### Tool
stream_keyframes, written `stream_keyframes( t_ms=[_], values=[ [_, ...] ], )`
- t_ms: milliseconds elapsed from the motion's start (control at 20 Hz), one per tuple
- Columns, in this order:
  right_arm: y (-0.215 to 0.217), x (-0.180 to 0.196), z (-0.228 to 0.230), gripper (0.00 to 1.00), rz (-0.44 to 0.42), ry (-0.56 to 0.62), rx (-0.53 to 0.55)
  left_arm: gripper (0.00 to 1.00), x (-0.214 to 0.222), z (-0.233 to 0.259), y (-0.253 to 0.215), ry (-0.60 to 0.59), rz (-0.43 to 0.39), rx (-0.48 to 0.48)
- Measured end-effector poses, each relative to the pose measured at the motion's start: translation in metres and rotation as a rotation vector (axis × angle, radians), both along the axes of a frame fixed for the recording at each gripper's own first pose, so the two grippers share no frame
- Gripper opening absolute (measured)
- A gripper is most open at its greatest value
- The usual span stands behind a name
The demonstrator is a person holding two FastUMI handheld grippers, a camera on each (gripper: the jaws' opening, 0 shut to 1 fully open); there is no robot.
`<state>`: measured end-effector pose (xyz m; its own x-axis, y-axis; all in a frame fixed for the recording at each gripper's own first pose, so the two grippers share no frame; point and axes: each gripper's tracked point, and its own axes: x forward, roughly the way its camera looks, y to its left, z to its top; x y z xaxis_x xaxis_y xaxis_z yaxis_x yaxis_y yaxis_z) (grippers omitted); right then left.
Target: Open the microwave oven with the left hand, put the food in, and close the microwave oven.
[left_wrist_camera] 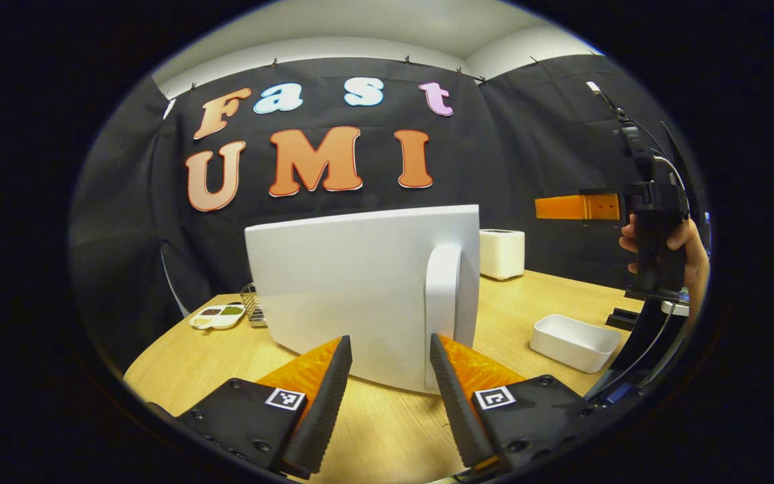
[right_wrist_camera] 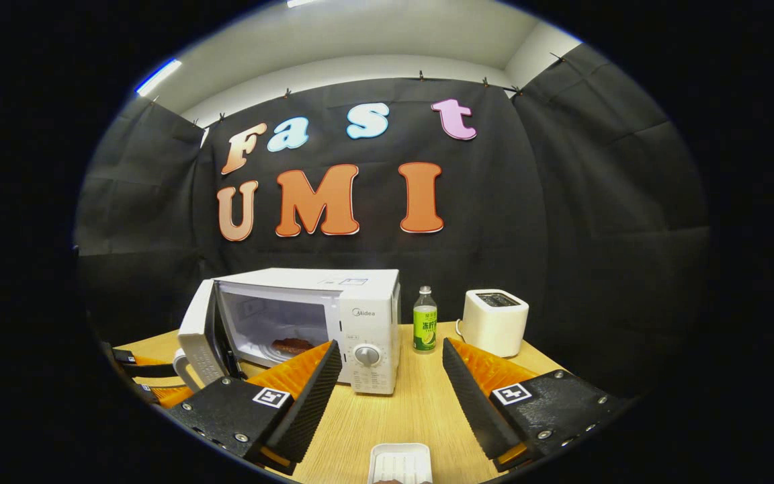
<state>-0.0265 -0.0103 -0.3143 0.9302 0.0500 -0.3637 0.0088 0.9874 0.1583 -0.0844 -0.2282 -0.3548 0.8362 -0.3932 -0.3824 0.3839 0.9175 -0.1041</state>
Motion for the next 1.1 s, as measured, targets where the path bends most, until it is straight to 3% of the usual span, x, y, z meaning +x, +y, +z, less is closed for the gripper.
stream_keyframes(
  t_ms=[50, 300, 450, 1100],
  values=[
    [-0.004, -0.001, 0.0, 0.94, -0.001, 0.002, 0.003, 0.76, 0.004, 0.0, -0.009, 0.001, -0.005, -0.011],
    [-0.027, -0.002, -0.003, 0.94, -0.005, 0.0, -0.011, 0.19, 0.024, -0.016, -0.046, 0.053, -0.001, -0.058],
    [-0.038, -0.001, -0.004, 0.94, -0.021, -0.002, 0.002, 0.05, 0.035, -0.021, -0.062, 0.077, -0.018, -0.097],
    [-0.081, 0.0, -0.017, 0.94, -0.077, 0.008, 0.016, 0.05, 0.106, -0.049, -0.119, 0.083, -0.032, -0.041]
  ],
)
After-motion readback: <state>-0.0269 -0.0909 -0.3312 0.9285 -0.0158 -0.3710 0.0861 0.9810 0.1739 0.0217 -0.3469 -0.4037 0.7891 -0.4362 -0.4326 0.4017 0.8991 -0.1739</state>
